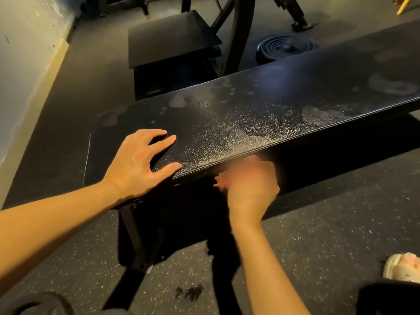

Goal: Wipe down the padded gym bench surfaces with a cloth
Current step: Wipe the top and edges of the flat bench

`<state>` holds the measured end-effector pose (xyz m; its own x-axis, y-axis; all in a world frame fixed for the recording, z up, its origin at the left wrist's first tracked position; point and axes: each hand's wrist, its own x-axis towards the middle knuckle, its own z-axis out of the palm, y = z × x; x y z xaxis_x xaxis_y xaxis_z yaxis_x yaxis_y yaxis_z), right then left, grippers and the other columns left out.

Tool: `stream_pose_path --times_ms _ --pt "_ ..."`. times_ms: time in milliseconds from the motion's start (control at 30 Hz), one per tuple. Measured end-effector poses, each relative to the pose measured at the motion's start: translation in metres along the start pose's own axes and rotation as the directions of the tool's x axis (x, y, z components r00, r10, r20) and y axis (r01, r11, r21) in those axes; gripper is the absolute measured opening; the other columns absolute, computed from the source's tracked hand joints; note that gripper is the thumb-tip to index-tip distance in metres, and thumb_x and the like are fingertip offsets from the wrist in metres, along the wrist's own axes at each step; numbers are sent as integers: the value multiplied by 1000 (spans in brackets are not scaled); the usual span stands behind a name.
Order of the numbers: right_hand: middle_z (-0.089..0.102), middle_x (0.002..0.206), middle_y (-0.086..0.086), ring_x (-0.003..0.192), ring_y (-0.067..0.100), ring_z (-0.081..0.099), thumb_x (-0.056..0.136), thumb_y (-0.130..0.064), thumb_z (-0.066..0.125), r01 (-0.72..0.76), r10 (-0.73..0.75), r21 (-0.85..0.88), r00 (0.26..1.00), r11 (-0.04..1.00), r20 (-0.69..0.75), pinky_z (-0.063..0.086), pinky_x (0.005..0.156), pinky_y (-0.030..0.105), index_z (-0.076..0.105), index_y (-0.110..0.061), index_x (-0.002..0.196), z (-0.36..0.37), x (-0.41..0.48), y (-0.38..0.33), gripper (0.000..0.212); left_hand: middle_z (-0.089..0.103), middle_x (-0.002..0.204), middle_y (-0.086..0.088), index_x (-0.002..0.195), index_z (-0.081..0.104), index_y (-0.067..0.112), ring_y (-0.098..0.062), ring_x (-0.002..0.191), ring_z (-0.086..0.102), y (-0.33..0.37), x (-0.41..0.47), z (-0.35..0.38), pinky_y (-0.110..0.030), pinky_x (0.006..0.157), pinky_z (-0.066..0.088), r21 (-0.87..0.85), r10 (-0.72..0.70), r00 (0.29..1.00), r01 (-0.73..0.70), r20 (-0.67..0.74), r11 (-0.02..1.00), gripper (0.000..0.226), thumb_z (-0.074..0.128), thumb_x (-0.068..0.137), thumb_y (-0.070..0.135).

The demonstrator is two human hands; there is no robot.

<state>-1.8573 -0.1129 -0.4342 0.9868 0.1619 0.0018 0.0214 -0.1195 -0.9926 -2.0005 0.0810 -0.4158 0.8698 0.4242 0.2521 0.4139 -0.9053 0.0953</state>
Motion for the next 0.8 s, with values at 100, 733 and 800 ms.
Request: stream_pose_path --times_ms 100,733,800 --pt "62 53 -21 60 -14 60 89 -2 63 31 -38 40 980 999 196 41 65 3 60 -8 90 28 -51 4 6 53 145 -2 147 56 24 -23 135 46 1 0 0 -49 112 37 -7 -4 1000 4 4 1000 76 45 91 75" --pt "68 66 -17 66 -2 63 86 -7 65 100 -76 -37 911 994 405 50 68 18 62 -19 85 26 -58 14 12 53 146 -2 148 55 24 -24 135 46 -4 0 0 -49 110 39 4 14 1000 -14 18 1000 75 46 91 72" --pt "60 51 -29 54 -14 58 88 3 62 34 -33 -1 977 999 212 39 57 2 60 -8 83 8 -21 12 12 53 146 -2 148 55 24 -24 135 46 -4 0 0 -49 110 39 1 13 1000 -13 14 1000 75 46 92 72"
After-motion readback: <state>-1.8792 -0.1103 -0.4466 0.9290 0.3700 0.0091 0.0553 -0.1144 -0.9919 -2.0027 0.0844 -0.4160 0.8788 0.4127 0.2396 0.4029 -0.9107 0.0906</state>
